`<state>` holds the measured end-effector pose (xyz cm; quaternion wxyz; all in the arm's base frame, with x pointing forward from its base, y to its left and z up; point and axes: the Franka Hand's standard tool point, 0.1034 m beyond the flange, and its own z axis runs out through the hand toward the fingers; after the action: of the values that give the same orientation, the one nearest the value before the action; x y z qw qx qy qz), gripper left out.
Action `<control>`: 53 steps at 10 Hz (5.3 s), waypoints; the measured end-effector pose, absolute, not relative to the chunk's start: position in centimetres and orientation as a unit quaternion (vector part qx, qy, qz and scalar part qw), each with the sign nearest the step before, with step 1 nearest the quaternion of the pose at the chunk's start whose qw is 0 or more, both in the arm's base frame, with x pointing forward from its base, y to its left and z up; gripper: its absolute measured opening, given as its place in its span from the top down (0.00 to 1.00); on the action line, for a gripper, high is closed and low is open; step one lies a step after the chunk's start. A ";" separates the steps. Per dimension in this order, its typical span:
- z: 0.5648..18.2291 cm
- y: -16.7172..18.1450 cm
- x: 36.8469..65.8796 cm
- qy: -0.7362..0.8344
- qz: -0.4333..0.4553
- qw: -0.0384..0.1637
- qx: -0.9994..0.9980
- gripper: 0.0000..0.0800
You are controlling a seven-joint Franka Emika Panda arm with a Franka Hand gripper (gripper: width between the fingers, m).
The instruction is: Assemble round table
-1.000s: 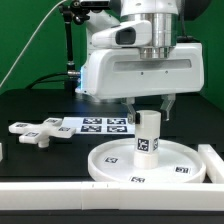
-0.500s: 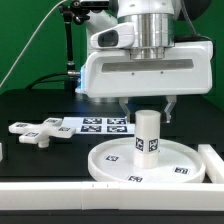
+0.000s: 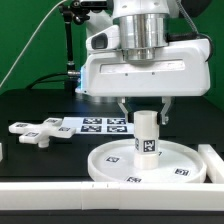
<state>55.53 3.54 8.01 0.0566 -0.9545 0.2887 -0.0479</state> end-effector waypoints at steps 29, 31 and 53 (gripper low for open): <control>10.6 -5.1 50.5 0.281 -0.015 0.099 -0.954 0.19; 10.5 -5.1 50.5 0.275 -0.016 0.097 -0.957 0.19; 8.1 -14.2 46.0 -0.225 -0.028 -0.001 -0.974 0.19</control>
Offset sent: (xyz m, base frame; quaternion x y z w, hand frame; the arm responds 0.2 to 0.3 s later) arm -0.0021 0.0024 -0.0035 0.0138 -0.0343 0.3517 0.9354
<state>46.03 -14.21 8.11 -0.0006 -0.9739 -0.2251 -0.0277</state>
